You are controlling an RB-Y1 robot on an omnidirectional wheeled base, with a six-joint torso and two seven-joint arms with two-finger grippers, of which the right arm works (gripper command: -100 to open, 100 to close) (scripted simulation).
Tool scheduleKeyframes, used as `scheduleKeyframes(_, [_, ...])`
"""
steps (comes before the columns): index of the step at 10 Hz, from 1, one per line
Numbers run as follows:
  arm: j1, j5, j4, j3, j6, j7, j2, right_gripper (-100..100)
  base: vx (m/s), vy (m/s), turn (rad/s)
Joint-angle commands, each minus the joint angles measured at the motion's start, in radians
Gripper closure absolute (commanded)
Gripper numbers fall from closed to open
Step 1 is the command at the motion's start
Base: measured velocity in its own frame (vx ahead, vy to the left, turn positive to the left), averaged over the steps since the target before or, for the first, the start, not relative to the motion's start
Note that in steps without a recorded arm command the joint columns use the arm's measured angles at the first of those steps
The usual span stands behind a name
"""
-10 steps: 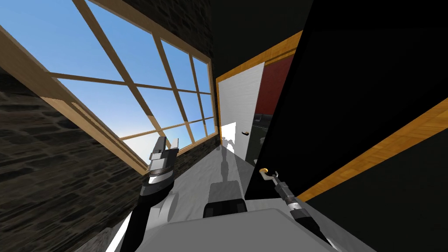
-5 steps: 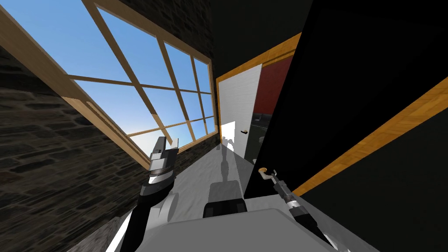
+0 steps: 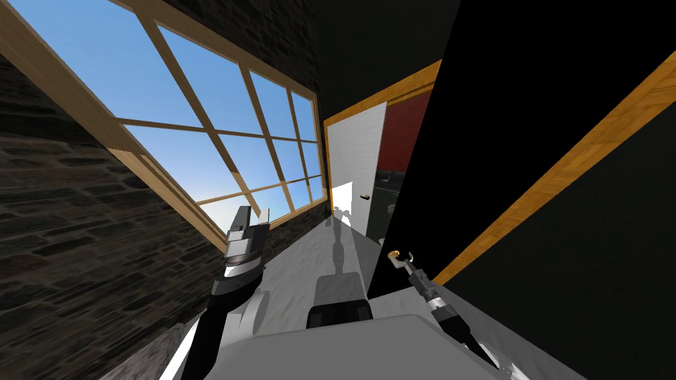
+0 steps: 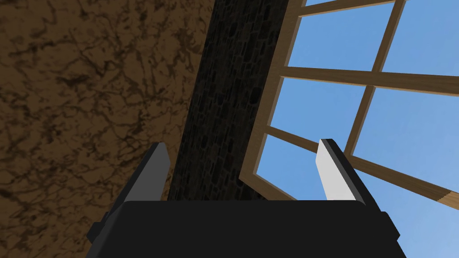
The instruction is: Pull the door open
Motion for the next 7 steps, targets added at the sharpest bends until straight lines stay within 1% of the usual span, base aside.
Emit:
scheduleKeyframes(1, [-0.007, 0.036, -0.011, 0.004, 0.001, -0.012, 0.013, 100, -0.082, -0.028, -0.041])
scheduleKeyframes(2, [-0.014, 0.054, -0.008, 0.000, 0.000, -0.019, 0.016, 100, -0.081, -0.025, -0.038])
scheduleKeyframes(4, [-0.014, 0.054, -0.008, 0.000, 0.000, -0.019, 0.016, 100, -0.041, -0.008, -0.005])
scheduleKeyframes(5, [-0.029, 0.091, -0.002, -0.007, 0.000, -0.032, 0.022, 100, -0.068, -0.019, -0.049])
scheduleKeyframes(6, [-0.029, 0.091, -0.002, -0.007, 0.000, -0.032, 0.022, 100, -0.079, -0.014, -0.015])
scheduleKeyframes(7, [-0.036, 0.109, 0.001, -0.010, -0.001, -0.039, 0.025, 100, -0.069, -0.028, -0.024])
